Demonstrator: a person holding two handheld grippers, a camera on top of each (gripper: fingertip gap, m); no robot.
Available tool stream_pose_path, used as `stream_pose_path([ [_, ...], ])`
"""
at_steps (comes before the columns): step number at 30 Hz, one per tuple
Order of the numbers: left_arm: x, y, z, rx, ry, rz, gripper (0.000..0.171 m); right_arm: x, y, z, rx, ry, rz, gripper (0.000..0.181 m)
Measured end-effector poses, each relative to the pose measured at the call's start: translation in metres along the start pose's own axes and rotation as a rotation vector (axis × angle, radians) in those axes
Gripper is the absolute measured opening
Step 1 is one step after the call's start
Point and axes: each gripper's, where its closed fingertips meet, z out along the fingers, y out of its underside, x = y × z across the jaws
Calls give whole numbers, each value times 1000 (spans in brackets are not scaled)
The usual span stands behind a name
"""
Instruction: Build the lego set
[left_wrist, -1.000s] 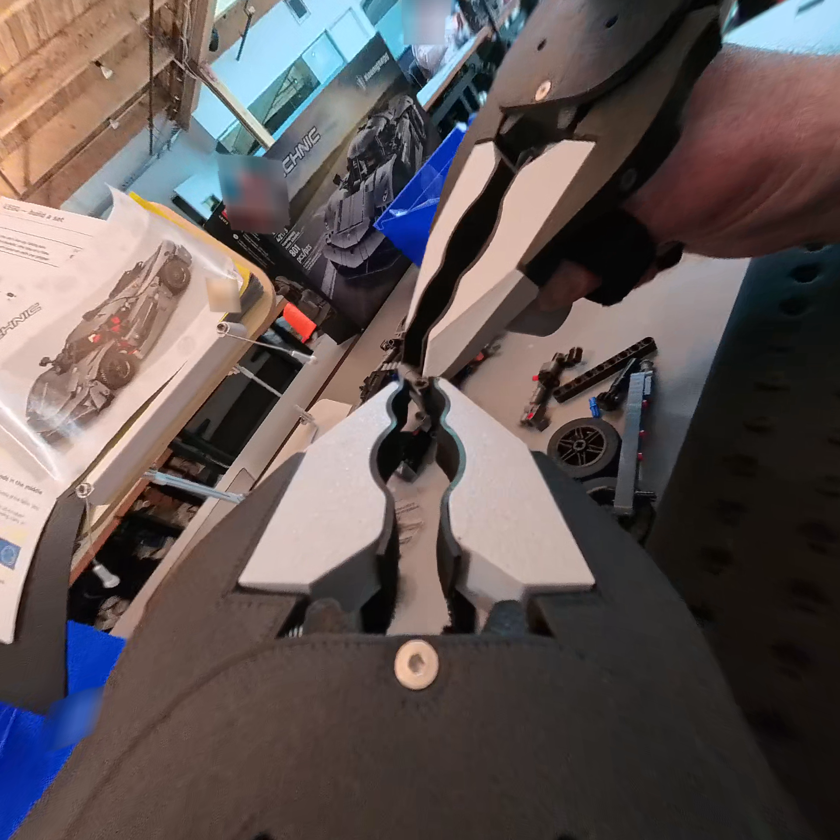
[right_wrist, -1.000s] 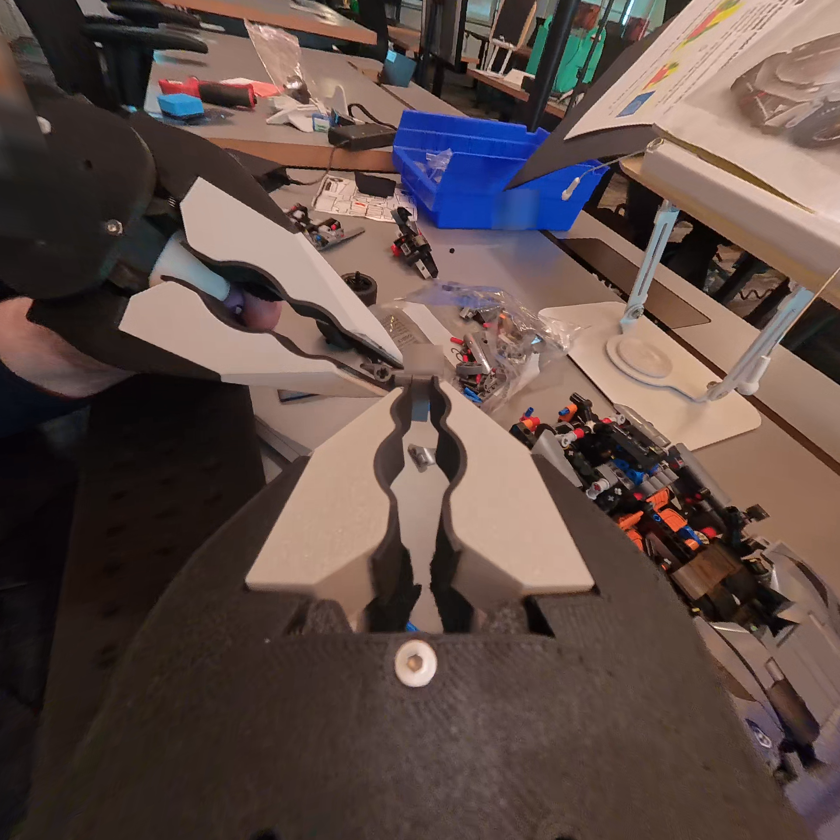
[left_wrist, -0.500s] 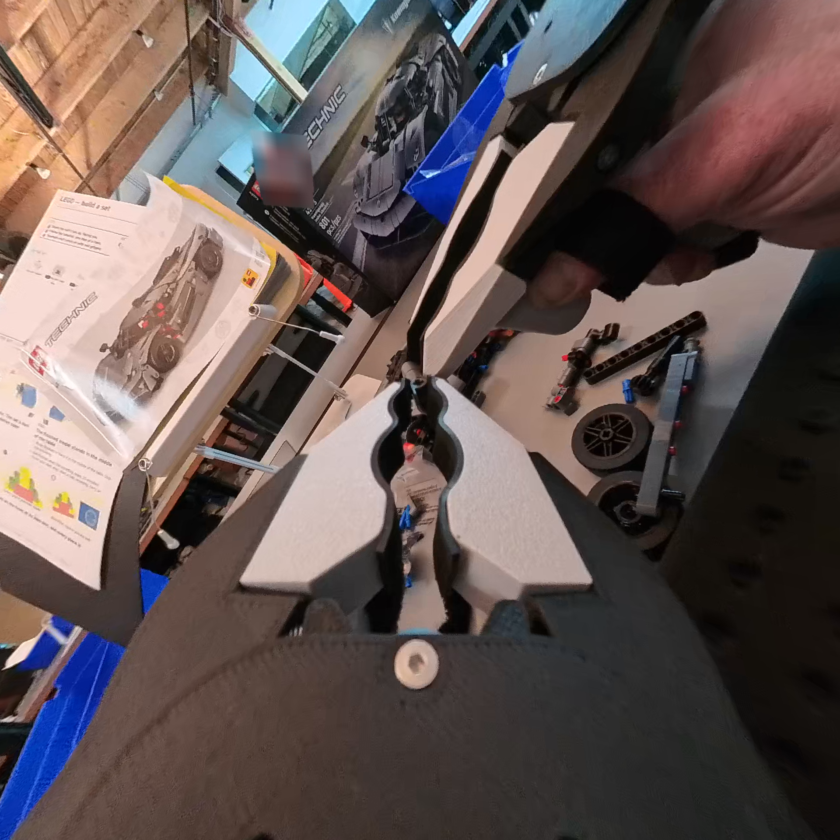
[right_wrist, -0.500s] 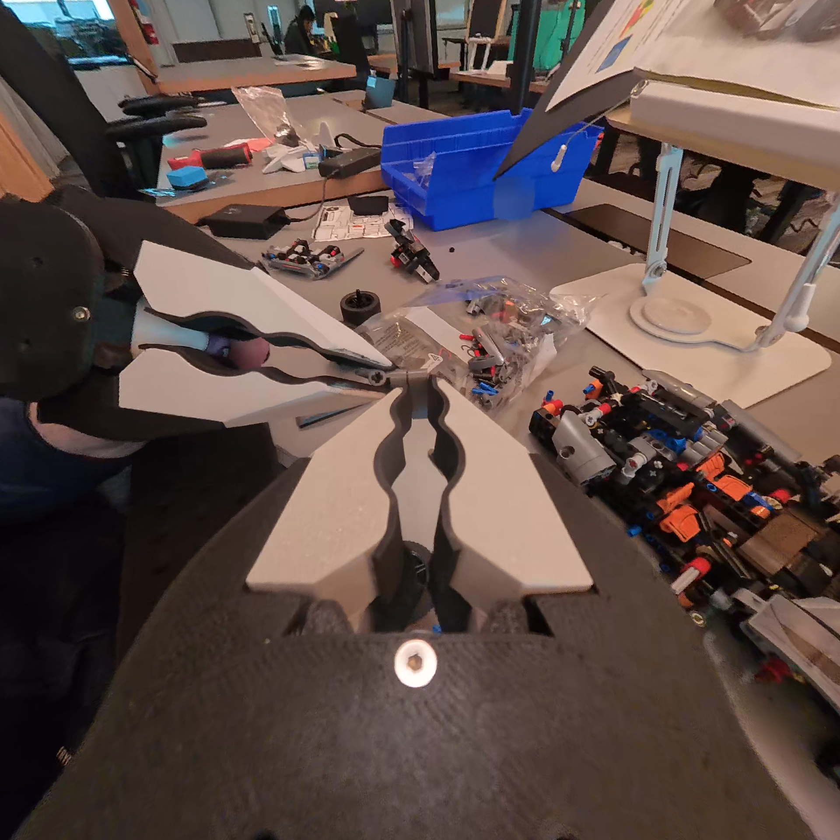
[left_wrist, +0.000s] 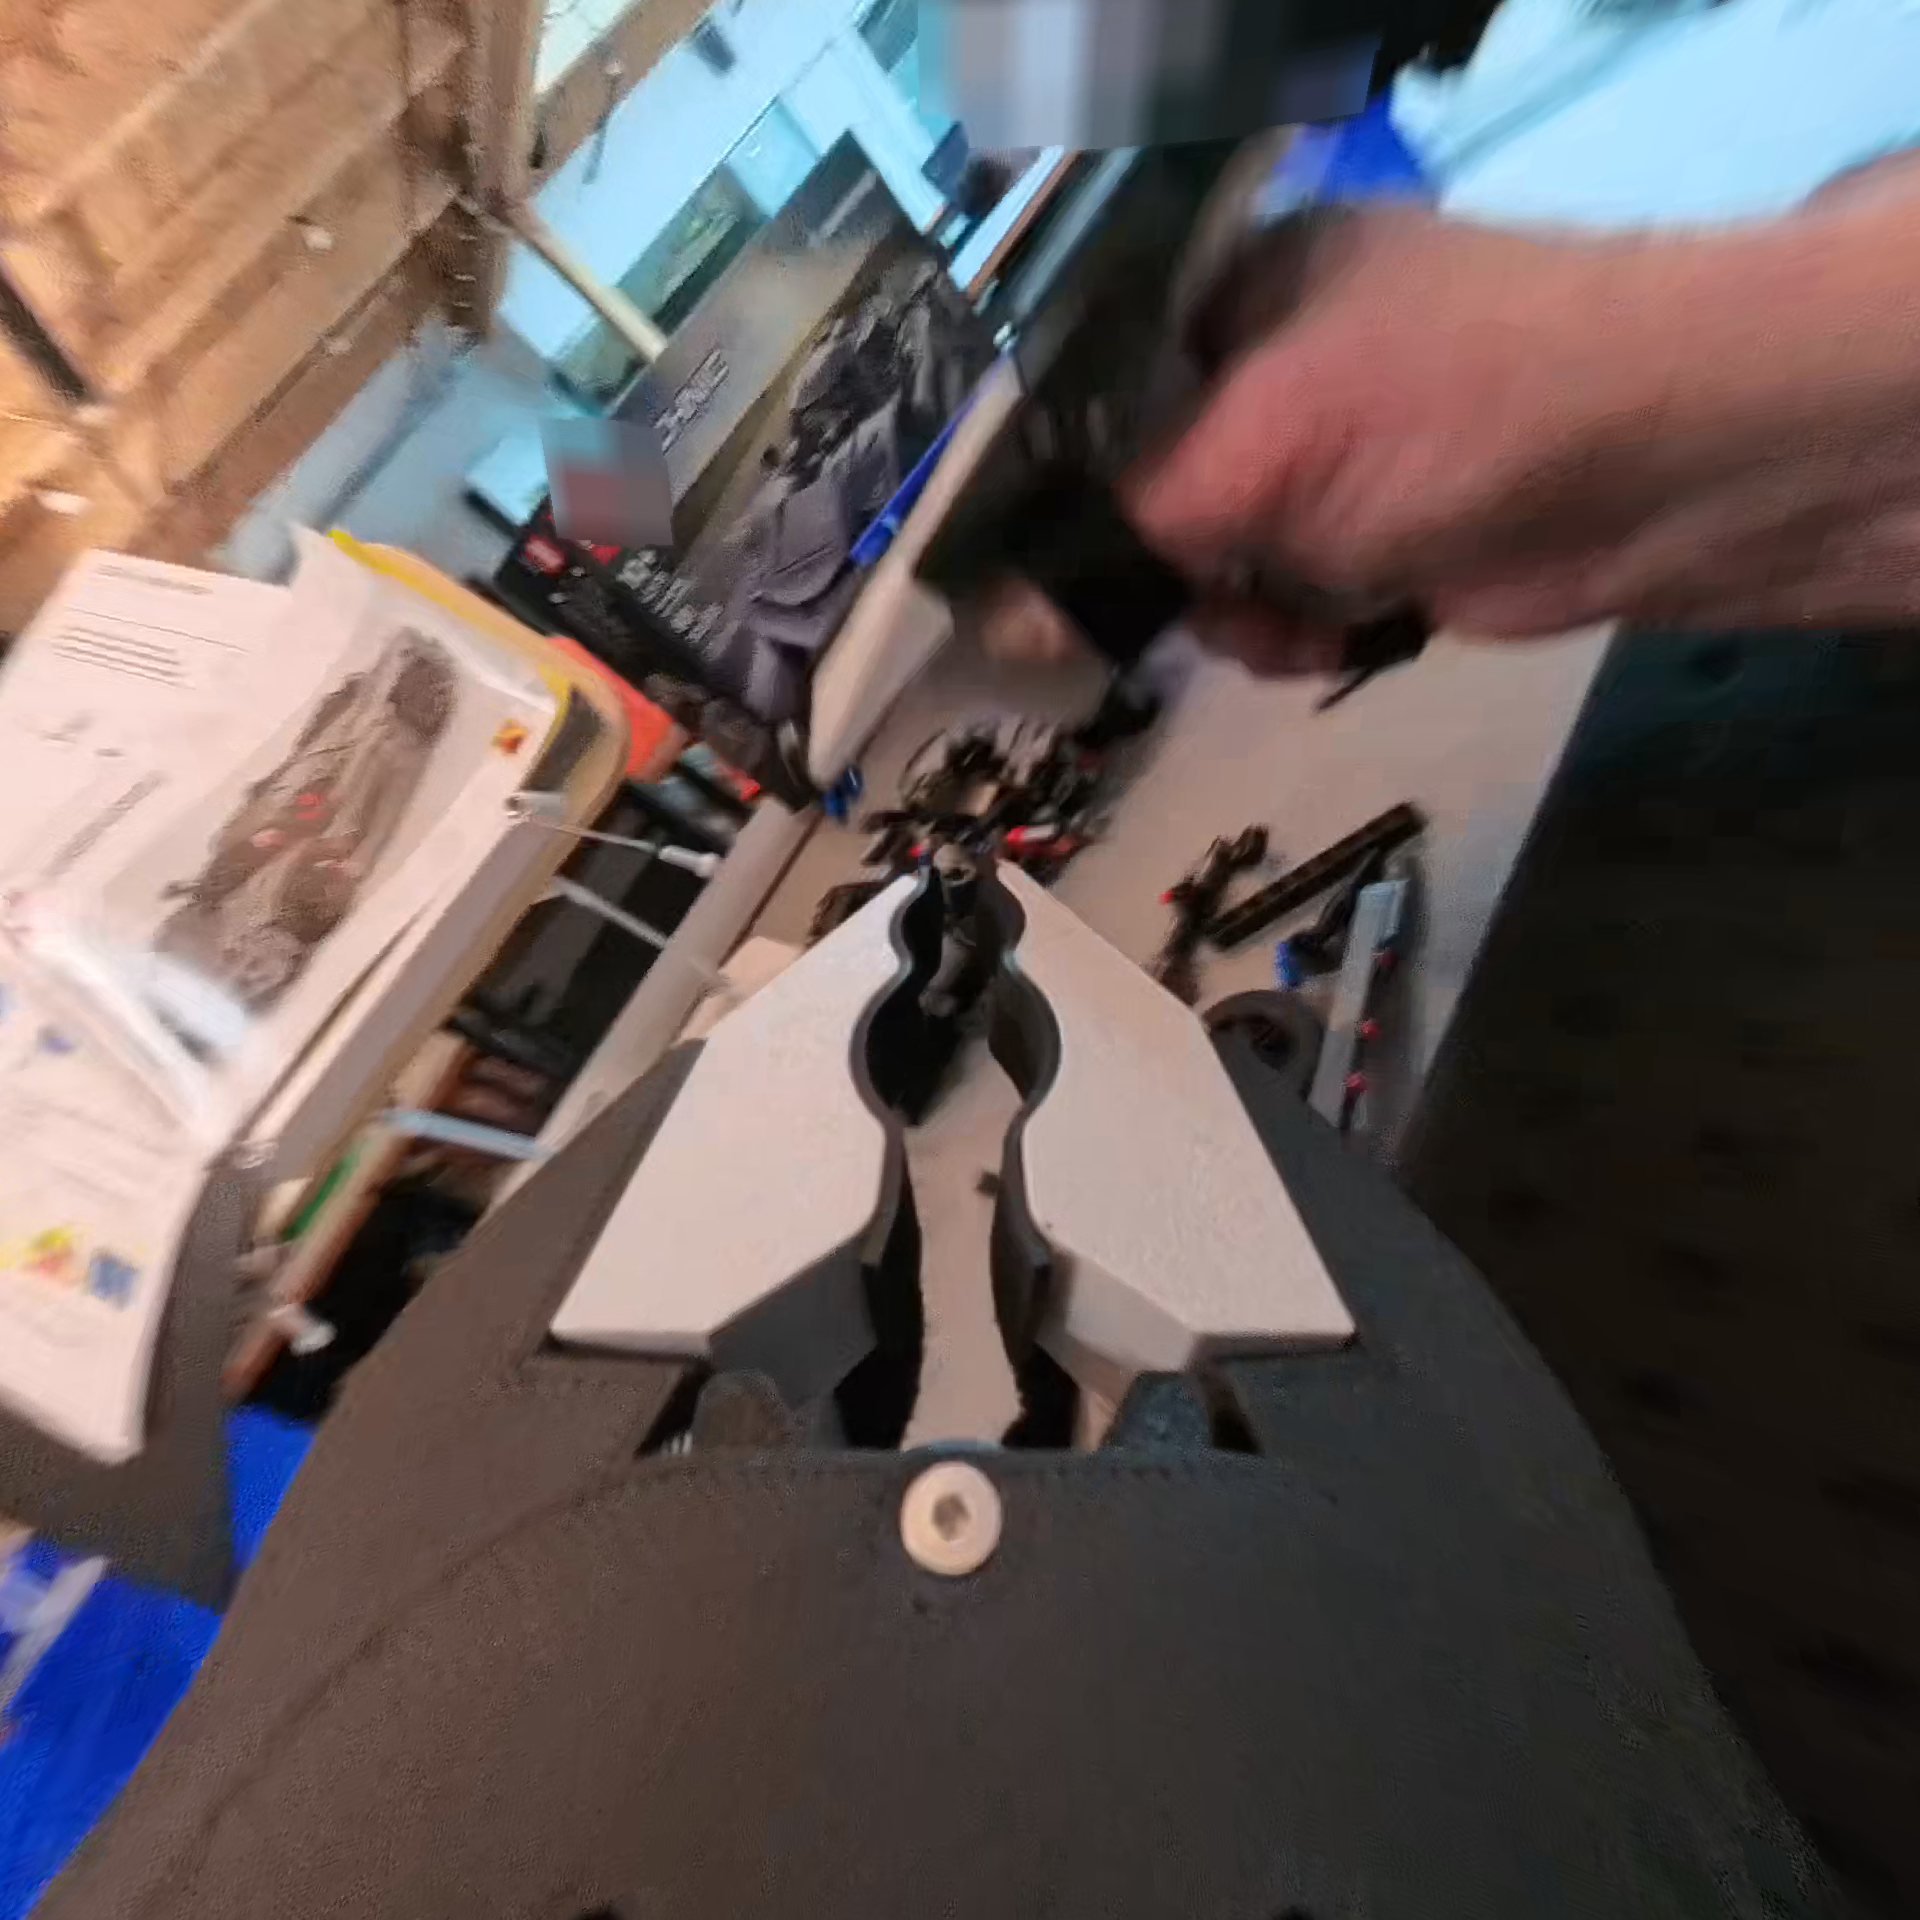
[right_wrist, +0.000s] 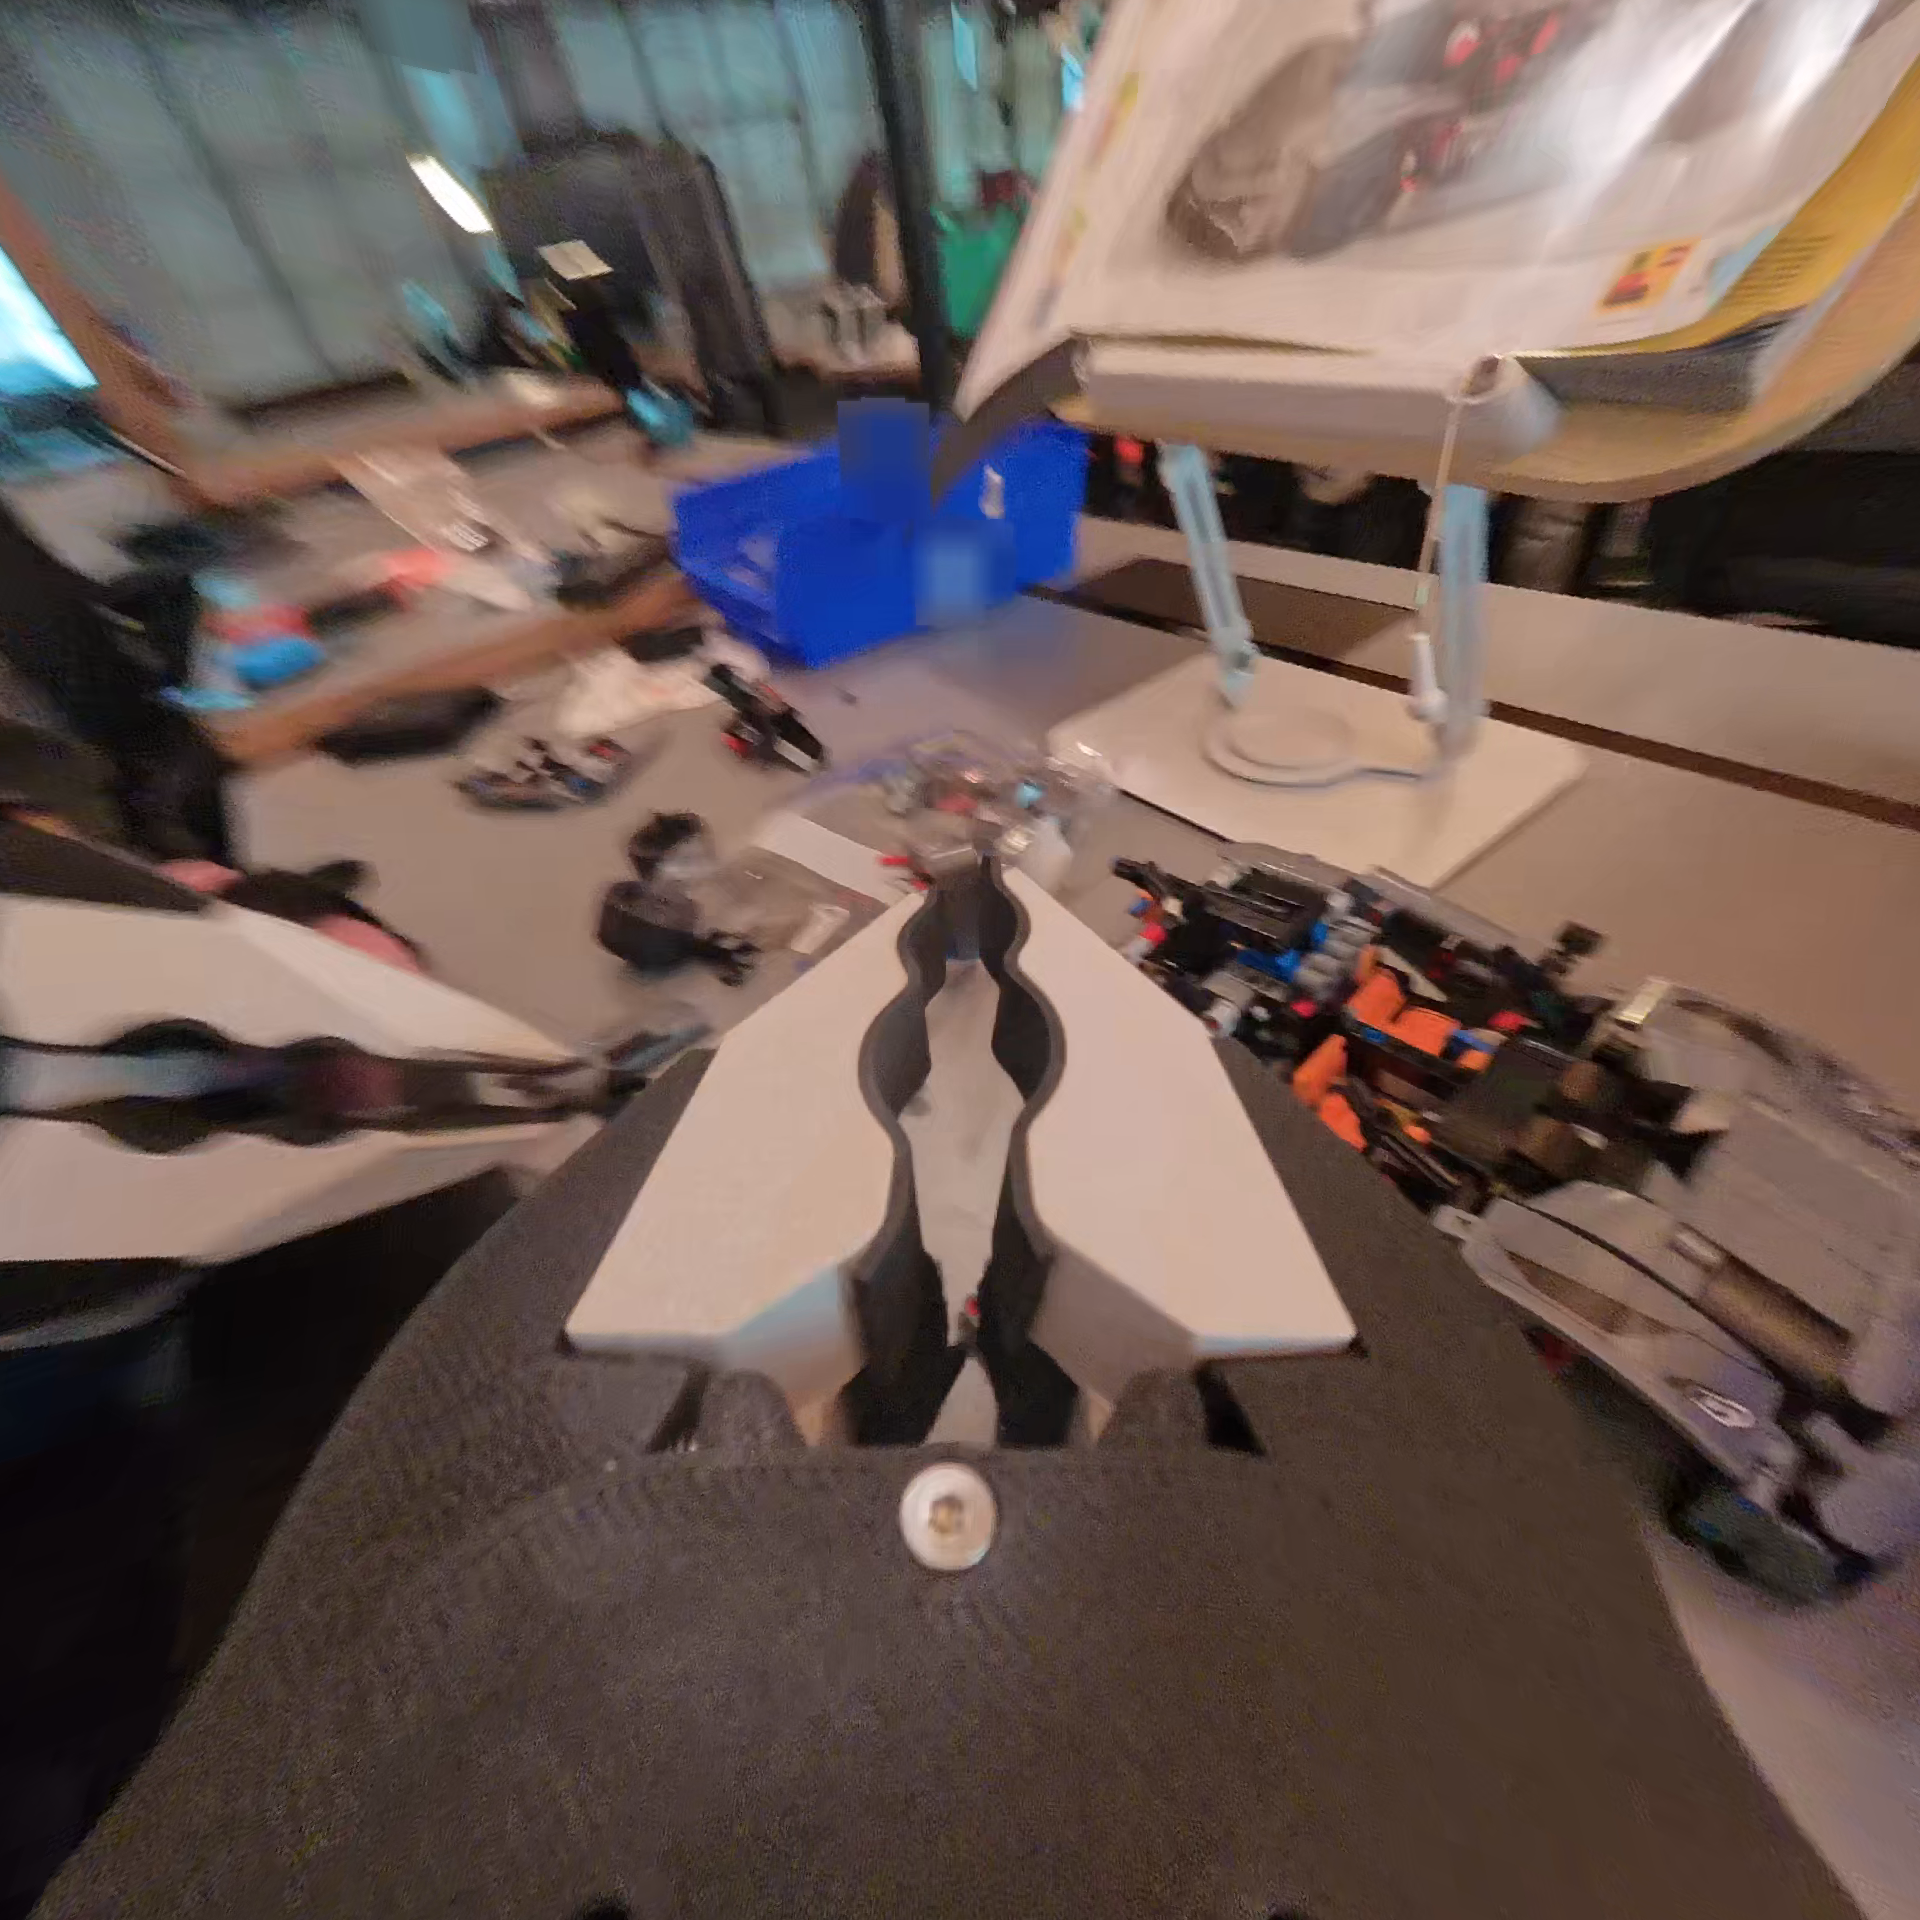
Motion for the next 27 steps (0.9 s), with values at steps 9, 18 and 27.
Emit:
stream_pose_path([
  [9,-29,14,-7,92,67,-267,4,-28,25,15,-111,-192,1,5],
  [18,-59,16,-24,293,203,-682,4,-46,30,13,-141,-348,64,6],
  [27,-61,26,-20,266,233,-754,4,-48,21,8,-95,-432,165,6],
])
